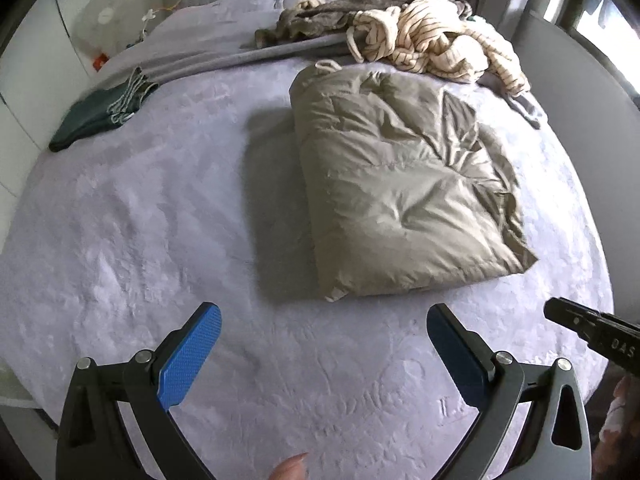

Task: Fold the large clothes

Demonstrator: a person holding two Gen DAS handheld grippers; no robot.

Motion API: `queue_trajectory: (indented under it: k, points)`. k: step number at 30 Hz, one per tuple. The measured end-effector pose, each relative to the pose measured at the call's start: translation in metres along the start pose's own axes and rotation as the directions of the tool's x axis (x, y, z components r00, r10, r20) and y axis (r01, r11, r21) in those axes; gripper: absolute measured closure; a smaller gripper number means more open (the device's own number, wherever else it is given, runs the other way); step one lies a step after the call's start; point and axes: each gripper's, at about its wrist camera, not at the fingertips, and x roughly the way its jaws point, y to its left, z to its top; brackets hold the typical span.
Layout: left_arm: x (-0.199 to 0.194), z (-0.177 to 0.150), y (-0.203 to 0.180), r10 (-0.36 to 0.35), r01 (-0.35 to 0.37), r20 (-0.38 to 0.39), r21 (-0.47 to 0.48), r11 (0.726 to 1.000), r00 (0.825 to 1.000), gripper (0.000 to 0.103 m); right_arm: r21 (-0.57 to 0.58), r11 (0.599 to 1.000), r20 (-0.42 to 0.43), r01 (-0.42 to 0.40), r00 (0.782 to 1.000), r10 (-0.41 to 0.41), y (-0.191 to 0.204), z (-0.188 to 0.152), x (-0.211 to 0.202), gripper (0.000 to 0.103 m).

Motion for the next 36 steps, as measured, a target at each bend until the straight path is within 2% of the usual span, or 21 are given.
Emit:
queue_trajectory:
  k: [3,4,5,7,10,12,13,14,20,21,22,26,36]
  points:
    - [-0.012,-0.003,-0.001,0.015,-0.015,0.018,-0.015,1.000,1.000,0.000,-0.020,1.000,0.024,0.015,1.000,-0.015,0.006,-0.001,-0.013,0.082]
    - [-0.016,-0.004,-0.002,0.016,-0.015,0.029,-0.019,1.000,0.999,0.000,-0.029,0.999,0.033,0.017,0.999,-0.016,0.007,-0.001,-0.017,0.076]
    - [-0.021,-0.005,-0.003,0.023,-0.022,0.038,-0.028,0.999,0.999,0.000,-0.035,0.999,0.041,0.020,0.999,-0.019,0.009,-0.002,-0.020,0.062]
    - [-0.028,-0.008,-0.005,0.043,-0.040,0.052,-0.048,0.998,0.998,0.000,-0.058,0.998,0.068,0.032,0.997,-0.028,0.012,-0.002,-0.029,0.049]
    - [-0.042,-0.011,-0.007,0.069,-0.063,0.073,-0.075,0.995,0.995,0.000,-0.098,0.994,0.095,0.049,0.995,-0.040,0.015,-0.003,-0.044,0.047]
    - [-0.052,-0.013,-0.010,0.083,-0.076,0.090,-0.082,0.994,0.992,0.000,-0.115,0.991,0.131,0.066,0.990,-0.051,0.015,-0.005,-0.058,0.035]
    - [-0.056,-0.014,-0.011,0.091,-0.083,0.098,-0.086,0.993,0.991,0.000,-0.118,0.990,0.143,0.072,0.988,-0.054,0.015,-0.005,-0.062,0.024]
    - [-0.061,-0.015,-0.013,0.097,-0.088,0.106,-0.089,0.992,0.990,0.000,-0.121,0.990,0.160,0.079,0.985,-0.059,0.016,-0.006,-0.068,0.021]
    - [-0.081,-0.018,-0.020,0.107,-0.096,0.138,-0.081,0.992,0.985,0.000,-0.155,0.981,0.231,0.119,0.970,-0.081,0.021,-0.011,-0.094,0.015]
    - [-0.083,-0.019,-0.020,0.106,-0.096,0.141,-0.081,0.992,0.984,0.000,-0.160,0.980,0.240,0.121,0.967,-0.081,0.022,-0.012,-0.097,0.010]
    - [-0.086,-0.020,-0.020,0.106,-0.095,0.146,-0.081,0.992,0.984,0.000,-0.163,0.979,0.247,0.120,0.966,-0.077,0.023,-0.013,-0.099,0.000]
    - [-0.092,-0.020,-0.019,0.109,-0.096,0.154,-0.087,0.992,0.982,0.000,-0.174,0.977,0.284,0.123,0.956,-0.070,0.027,-0.015,-0.109,0.000]
    - [-0.101,-0.022,-0.015,0.115,-0.098,0.163,-0.110,0.989,0.980,0.000,-0.166,0.976,0.297,0.141,0.951,-0.086,0.029,-0.016,-0.116,0.000]
